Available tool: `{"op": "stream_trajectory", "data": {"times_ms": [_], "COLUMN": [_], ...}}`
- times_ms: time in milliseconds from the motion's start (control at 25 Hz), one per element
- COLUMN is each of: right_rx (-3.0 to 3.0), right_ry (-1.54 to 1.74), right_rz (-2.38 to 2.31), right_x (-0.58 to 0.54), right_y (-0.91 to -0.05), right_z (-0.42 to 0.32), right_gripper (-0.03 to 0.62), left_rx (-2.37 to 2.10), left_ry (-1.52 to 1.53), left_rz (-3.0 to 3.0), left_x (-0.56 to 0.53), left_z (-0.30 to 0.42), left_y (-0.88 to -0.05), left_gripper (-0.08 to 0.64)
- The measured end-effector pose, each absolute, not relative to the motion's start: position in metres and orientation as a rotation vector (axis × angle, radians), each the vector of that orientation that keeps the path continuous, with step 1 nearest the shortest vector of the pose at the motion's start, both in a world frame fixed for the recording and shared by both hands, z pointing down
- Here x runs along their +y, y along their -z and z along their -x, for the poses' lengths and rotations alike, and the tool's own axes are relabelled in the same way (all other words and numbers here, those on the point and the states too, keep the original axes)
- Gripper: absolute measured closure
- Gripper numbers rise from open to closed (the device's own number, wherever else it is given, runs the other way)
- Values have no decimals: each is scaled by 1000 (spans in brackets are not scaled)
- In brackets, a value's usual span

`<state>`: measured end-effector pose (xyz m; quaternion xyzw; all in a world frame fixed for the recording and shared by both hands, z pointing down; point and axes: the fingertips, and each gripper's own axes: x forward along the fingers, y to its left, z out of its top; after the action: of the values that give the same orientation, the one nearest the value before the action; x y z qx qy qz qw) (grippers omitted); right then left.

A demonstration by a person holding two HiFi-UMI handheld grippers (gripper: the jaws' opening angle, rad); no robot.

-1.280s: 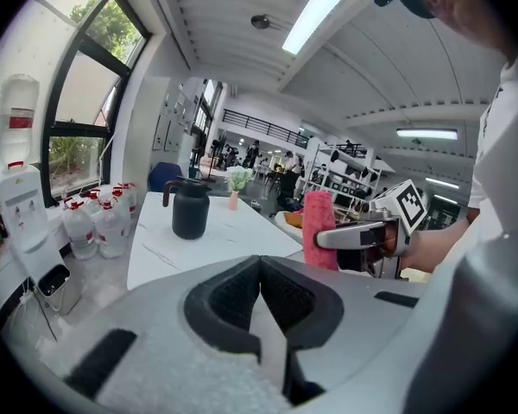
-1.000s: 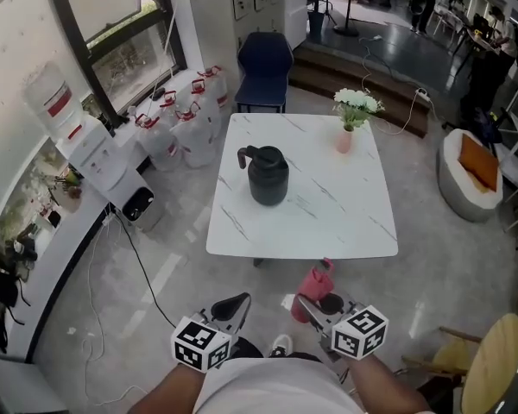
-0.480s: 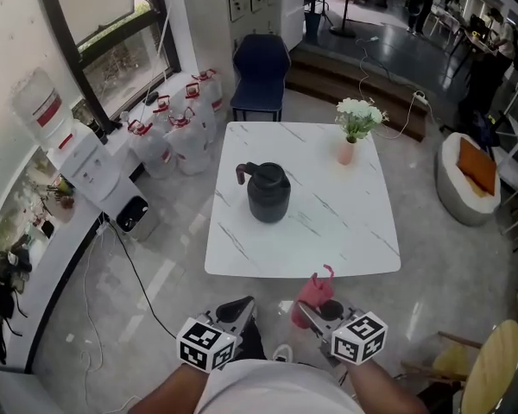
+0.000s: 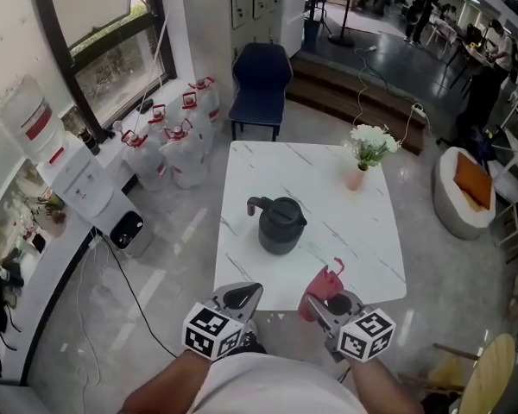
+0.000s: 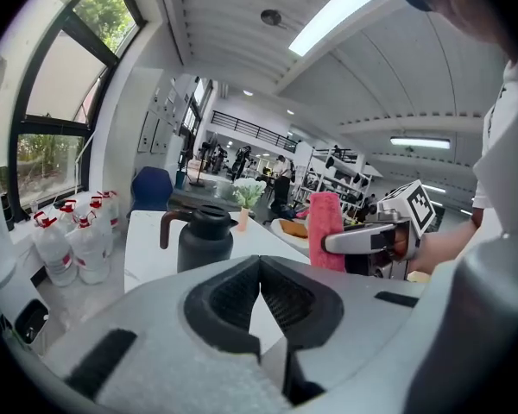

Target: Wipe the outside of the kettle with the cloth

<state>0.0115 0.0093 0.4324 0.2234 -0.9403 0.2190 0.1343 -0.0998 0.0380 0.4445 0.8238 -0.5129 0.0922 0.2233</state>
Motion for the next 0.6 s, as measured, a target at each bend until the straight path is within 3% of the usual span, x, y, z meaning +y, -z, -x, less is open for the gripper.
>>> {"op": "stream_trajectory", "data": {"times_ms": [600], "right_rx": [-2653], "right_ry": [-502], "right_rz": [-864], "right_x": [-74], "right_y": [-431], "right_z": [32], "right_gripper": [469], "left_rx": [-1404], "left_ry": [-405], "left_rz": [-2415], "left_x": [-45], "left_z": [195], "left_y": [-466], "left_gripper": [560]}}
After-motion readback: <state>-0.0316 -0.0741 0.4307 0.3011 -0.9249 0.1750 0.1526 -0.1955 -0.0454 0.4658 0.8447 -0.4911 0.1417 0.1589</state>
